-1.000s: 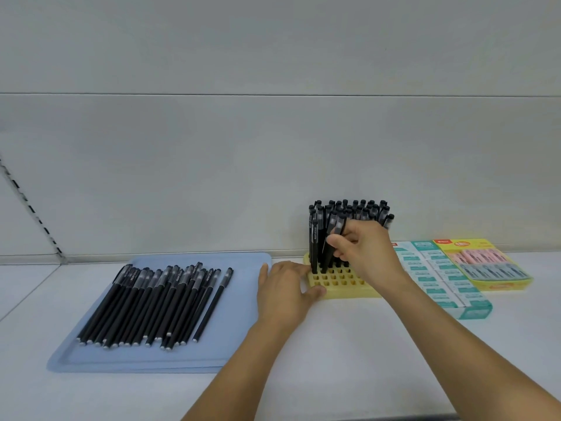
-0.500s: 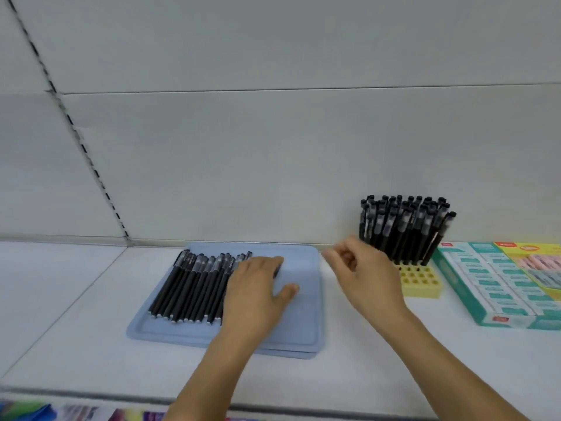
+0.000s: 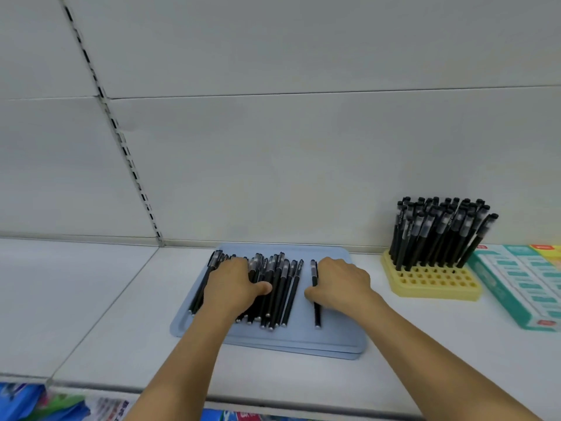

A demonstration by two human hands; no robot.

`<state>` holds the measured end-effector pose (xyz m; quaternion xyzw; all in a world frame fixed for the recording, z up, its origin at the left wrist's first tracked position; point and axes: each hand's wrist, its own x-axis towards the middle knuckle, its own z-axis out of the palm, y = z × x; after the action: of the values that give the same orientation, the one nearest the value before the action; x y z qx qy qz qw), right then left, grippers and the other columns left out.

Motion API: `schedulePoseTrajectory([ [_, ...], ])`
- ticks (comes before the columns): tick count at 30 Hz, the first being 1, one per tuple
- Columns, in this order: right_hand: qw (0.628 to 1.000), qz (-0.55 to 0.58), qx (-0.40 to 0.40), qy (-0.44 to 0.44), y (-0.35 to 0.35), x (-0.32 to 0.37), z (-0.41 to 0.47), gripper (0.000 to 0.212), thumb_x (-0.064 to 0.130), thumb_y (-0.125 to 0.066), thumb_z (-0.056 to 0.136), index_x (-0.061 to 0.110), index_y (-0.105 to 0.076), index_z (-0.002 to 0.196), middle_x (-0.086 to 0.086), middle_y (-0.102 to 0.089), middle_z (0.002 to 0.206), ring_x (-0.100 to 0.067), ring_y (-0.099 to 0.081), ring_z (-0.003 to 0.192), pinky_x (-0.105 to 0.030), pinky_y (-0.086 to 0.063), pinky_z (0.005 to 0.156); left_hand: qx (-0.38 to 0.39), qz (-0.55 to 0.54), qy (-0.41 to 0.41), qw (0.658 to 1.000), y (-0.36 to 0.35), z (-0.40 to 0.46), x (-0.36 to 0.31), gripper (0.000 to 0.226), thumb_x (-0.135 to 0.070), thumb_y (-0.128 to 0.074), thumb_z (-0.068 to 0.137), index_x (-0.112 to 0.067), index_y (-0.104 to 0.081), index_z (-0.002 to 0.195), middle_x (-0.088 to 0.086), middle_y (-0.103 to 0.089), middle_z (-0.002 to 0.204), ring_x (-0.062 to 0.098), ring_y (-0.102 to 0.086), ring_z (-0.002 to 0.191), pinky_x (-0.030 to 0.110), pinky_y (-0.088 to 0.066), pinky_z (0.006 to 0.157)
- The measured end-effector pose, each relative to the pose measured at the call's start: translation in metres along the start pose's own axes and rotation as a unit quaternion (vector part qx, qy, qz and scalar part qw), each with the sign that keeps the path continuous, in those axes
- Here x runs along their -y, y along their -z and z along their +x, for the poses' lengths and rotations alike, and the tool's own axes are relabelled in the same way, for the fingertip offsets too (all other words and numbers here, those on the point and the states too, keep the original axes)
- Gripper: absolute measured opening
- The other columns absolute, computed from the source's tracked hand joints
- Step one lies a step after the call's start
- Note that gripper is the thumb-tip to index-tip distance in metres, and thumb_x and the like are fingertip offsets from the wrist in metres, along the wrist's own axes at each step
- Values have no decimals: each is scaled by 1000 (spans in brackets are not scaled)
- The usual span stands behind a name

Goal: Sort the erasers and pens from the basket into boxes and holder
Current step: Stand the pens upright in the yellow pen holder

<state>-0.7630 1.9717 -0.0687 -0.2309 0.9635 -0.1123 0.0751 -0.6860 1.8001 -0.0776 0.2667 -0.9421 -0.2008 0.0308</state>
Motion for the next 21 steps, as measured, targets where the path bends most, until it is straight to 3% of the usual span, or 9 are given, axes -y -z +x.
schedulePoseTrajectory([
  [3,999,27,6,-20,1,-4,0,32,27,-62,80,18,-34,66,4,-42,63,-15,-38,53,-25,-27,49,58,-71,34,995,11,4,-5,36,-35,-79,79,-13,-51,74,3,-57,67,15,-57,46,25,-47,55],
  [7,981,195,-6,-18,2,-17,-6,28,21,-62,77,12,-42,60,-1,-43,55,-19,-42,53,-26,-34,52,90,-116,40,988,19,6,-5,18,-28,-74,84,-11,-69,84,3,-66,66,13,-61,45,25,-52,57],
  [10,943,324,-70,-11,11,-34,-19,11,15,-65,78,5,-59,75,-4,-63,61,-19,-63,55,-36,-55,59,17,-181,15,983,16,7,-4,11,-23,-68,88,-13,-69,83,8,-68,69,17,-64,55,33,-58,66],
  [13,895,408,-179,-1,26,-61,-33,9,4,-64,79,8,-56,77,-12,-66,67,-28,-67,61,-49,-57,62,-67,-316,-46,945,12,-1,-20,7,-25,-65,90,-19,-68,88,4,-70,79,18,-67,70,43,-59,77],
  [16,865,429,-261,-14,43,-95,-41,14,5,-66,83,11,-55,76,-14,-66,72,-29,-67,67,-47,-57,66,-76,-415,-89,902,4,-14,-49,6,-21,-62,93,-17,-66,94,3,-71,83,17,-68,68,37,-60,72],
  [21,887,329,-319,-56,52,-149,-42,15,20,-66,88,24,-55,79,0,-68,78,-18,-69,77,-37,-56,69,-64,-486,-139,860,-15,-32,-90,7,-15,-59,95,-16,-65,97,6,-71,87,14,-70,81,27,-58,68],
])
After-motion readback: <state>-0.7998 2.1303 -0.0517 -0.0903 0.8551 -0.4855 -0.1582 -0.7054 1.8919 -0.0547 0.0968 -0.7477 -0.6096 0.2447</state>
